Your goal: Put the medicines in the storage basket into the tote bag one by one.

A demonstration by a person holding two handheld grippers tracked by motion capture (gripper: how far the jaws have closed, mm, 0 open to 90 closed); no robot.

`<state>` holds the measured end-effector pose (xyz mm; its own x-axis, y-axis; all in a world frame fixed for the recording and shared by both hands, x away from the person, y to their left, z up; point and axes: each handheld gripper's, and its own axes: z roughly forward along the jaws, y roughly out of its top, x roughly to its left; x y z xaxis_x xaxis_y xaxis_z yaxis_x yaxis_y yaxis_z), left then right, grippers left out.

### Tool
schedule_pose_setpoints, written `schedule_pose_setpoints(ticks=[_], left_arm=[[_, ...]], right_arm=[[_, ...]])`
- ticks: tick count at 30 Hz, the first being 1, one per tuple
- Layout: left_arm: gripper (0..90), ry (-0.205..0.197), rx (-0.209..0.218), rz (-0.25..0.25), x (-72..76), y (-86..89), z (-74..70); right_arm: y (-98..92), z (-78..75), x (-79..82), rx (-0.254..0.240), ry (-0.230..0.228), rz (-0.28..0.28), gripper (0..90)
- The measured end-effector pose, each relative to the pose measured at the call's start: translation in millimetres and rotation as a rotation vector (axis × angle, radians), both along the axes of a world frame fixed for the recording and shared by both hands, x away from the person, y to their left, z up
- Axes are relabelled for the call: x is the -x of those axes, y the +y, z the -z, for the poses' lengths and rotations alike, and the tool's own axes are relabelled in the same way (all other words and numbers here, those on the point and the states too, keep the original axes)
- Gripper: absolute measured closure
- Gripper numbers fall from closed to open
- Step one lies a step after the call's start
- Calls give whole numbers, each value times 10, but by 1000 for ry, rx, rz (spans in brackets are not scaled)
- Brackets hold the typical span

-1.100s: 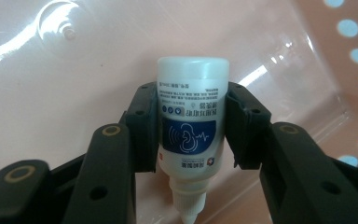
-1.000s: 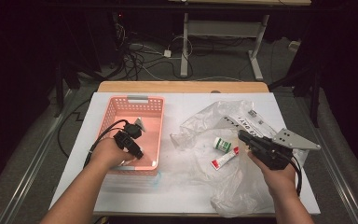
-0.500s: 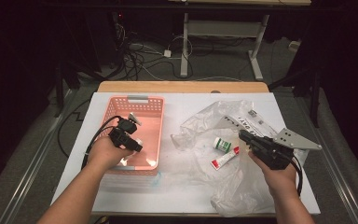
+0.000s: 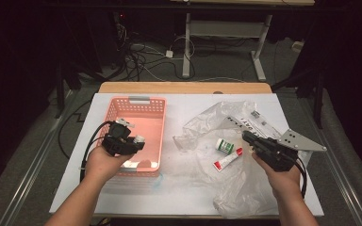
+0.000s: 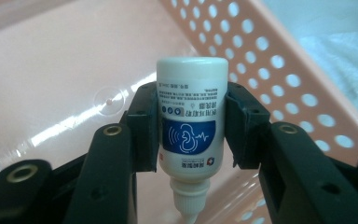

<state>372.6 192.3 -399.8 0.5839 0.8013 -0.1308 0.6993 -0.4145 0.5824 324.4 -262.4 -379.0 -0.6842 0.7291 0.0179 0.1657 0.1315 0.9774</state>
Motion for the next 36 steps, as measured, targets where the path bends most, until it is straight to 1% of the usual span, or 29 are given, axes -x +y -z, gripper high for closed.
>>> schedule_pose_setpoints(ticks=[2, 3, 4, 6, 8, 9, 12, 15, 18, 22, 24, 29, 32, 36], left_arm=[[585, -36, 26, 0, 65, 0, 4], [584, -47, 37, 0, 86, 1, 8], [585, -58, 49, -1, 110, 1, 15], [584, -66, 70, 4, 146, 0, 34], [584, -88, 96, 3, 193, -8, 47], [584, -93, 100, 5, 207, -11, 46], [585, -134, 117, 10, 267, -38, 20], [585, -163, 144, 27, 326, -90, -45], [585, -190, 163, 59, 393, -185, -125], [585, -216, 185, 122, 489, -370, -212], [585, -217, 200, 155, 538, -486, -236], [584, -203, 198, 225, 588, -780, -207], [584, -198, 188, 256, 586, -947, -168], [585, -190, 179, 281, 569, -1158, -97]], right_arm=[[3, 5, -2, 4, -2, -3, 900], [7, 7, -4, 6, -4, -5, 900], [12, 8, -2, 4, -1, -4, 900], [17, 10, -1, 7, 1, -7, 900], [20, 14, -2, 7, 2, -8, 900], [21, 18, -4, 9, 1, -7, 900], [26, 27, -6, 8, 6, -4, 900], [30, 38, -14, 12, 6, -3, 900], [32, 42, -16, 15, 6, -6, 900], [43, 36, -11, 12, 3, -9, 900], [45, 32, -7, 13, 2, -9, 900], [37, 25, -3, 14, 0, -10, 900], [33, 16, -1, 9, -4, -9, 900], [19, 7, 9, 6, -1, -5, 900]])
